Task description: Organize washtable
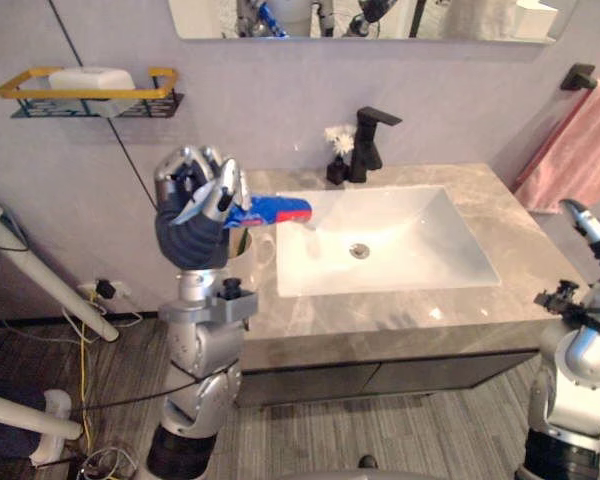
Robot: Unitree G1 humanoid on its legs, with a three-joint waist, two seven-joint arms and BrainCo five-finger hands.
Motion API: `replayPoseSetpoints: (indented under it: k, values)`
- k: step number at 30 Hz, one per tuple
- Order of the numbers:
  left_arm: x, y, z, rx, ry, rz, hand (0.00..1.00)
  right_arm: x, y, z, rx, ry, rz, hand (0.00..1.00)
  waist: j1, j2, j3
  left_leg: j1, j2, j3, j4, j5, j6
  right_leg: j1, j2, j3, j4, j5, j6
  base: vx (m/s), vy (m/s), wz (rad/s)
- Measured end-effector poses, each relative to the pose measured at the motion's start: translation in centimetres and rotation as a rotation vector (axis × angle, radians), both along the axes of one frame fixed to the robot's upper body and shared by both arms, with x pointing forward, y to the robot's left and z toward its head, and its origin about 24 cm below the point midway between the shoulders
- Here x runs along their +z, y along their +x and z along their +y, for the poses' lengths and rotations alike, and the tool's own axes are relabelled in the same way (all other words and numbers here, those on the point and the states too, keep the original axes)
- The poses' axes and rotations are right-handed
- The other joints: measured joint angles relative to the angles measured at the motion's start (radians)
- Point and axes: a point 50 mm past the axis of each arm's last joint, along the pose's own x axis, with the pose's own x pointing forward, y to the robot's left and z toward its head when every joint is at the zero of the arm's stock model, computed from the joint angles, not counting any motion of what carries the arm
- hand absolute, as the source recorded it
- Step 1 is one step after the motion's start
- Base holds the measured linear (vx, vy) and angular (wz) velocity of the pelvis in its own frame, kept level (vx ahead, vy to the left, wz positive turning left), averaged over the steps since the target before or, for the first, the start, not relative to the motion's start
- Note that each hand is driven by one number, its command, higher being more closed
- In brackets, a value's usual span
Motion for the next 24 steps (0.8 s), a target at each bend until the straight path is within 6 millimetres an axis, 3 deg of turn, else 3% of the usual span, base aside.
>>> replayPoseSetpoints:
  k: [3, 8, 14, 21, 24]
  values:
    - [0.4, -0.3, 0.2, 0.014, -0.003, -0.023, 1.00, -1.4, 0.1, -0.5, -0.015, 0.044, 0.055, 0.00, -0.010, 0.001, 0.001, -0.011, 0.000, 0.010, 0.001, 0.000, 0.000, -0.016, 0.000, 0.011, 0.000, 0.003, 0.003, -0.03, -0.018, -0.11]
    - [2.2, -1.4, 1.9, 0.109, -0.008, -0.128, 1.00, -6.8, -2.6, -3.5, -0.166, 0.197, 0.291, 0.00, -0.022, 0.011, 0.005, -0.012, 0.000, 0.012, 0.001, -0.001, 0.000, -0.017, 0.000, 0.012, 0.000, 0.003, 0.003, 0.00, -0.007, 0.00]
    - [2.4, -1.5, 2.7, 0.179, 0.009, -0.144, 1.00, -11.9, -5.4, -5.7, -0.273, 0.358, 0.502, 0.00, -0.039, 0.018, 0.006, -0.012, 0.001, 0.023, 0.007, -0.009, 0.002, -0.020, 0.001, 0.020, 0.000, 0.003, 0.003, -0.04, -0.029, -0.06]
    - [3.1, -1.4, 3.1, 0.218, 0.025, -0.173, 1.00, -18.3, -6.8, -3.8, -0.186, 0.519, 0.783, 0.00, -0.044, 0.031, 0.007, -0.018, 0.007, 0.035, 0.022, -0.019, 0.000, -0.025, 0.003, 0.034, 0.000, 0.005, 0.005, -0.02, -0.024, -0.06]
    - [3.4, -1.3, 3.2, 0.237, 0.038, -0.190, 1.00, -19.0, -7.2, -3.6, -0.173, 0.538, 0.826, 0.00, -0.043, 0.031, 0.006, -0.019, 0.005, 0.031, 0.022, -0.019, 0.000, -0.024, 0.000, 0.031, 0.000, 0.005, 0.005, -0.01, -0.024, 0.04]
